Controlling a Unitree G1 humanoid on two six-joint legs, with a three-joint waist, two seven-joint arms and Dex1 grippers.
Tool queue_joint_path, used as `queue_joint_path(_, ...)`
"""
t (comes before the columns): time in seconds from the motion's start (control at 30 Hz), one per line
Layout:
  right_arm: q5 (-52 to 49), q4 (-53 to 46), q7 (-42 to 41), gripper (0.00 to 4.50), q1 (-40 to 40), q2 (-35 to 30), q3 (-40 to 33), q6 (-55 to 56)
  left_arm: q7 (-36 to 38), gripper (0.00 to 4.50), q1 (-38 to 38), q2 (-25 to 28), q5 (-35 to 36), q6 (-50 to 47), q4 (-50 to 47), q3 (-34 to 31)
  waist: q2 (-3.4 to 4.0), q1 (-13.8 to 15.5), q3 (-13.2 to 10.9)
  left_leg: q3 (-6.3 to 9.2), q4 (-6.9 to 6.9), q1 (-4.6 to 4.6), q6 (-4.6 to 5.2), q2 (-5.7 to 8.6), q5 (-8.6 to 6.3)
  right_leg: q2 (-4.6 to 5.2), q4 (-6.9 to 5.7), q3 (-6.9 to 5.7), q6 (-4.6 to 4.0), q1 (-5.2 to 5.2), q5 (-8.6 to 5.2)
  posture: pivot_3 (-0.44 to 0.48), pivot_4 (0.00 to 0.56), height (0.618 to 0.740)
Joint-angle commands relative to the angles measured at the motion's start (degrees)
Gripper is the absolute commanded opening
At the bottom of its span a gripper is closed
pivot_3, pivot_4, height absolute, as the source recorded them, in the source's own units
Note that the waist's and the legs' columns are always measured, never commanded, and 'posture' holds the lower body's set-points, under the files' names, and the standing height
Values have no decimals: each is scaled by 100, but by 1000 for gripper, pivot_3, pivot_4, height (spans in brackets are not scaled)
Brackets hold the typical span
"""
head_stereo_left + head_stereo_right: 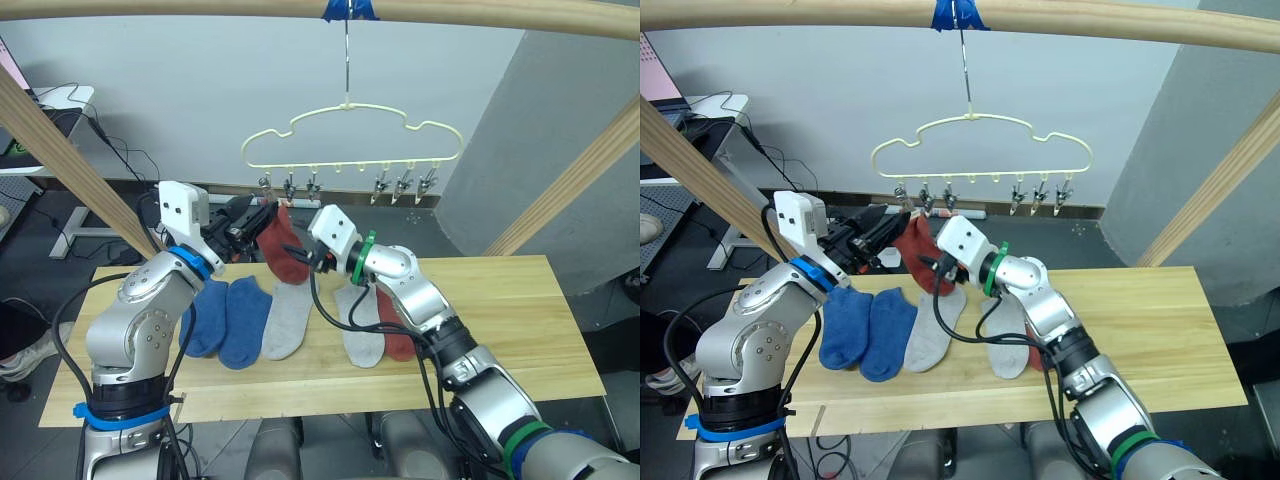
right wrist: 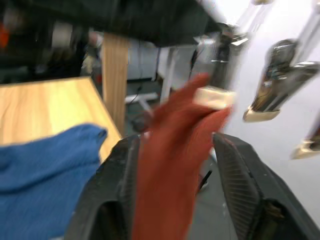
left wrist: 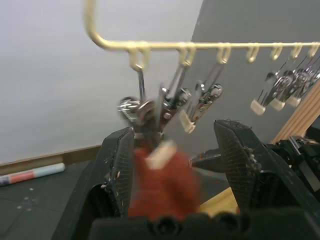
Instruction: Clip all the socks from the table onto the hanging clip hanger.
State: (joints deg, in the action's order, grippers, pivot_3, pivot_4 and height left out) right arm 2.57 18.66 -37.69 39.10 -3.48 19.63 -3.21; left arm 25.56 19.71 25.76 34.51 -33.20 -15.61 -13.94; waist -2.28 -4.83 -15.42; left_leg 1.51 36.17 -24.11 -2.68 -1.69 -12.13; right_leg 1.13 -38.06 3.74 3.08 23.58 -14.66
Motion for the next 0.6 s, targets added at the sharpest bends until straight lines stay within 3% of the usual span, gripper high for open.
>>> queue_joint_path(0.03, -71, -911, -323, 2196, -364, -372, 27, -336, -114, 2785, -123, -13, -467, 592, -244, 61, -1, 14, 1, -1, 0, 0, 0, 1, 0, 1, 0, 0, 0, 0, 0, -93, 196, 740)
queue_joint_path(0.37, -1122, -3647, -1318, 2196, -1425, -2304, -953, -2010, -578, 2785, -497, -683, -1821, 2102, -226, 813, -6, 8, 8, -3, 13, -3, 1, 3, 0, 3, 1, 2, 1, -5, 1, -138, 209, 740)
queue_joint_path(0.6, -1715, -4531, -1142, 2196, -1605, -2800, -1498, -2950, -959, 2785, -526, -1197, -2247, 2556, 63, 1009, -8, -68, 9, -8, 21, 10, 3, -2, 1, -12, -7, 16, 2, -8, 1, -185, 221, 740)
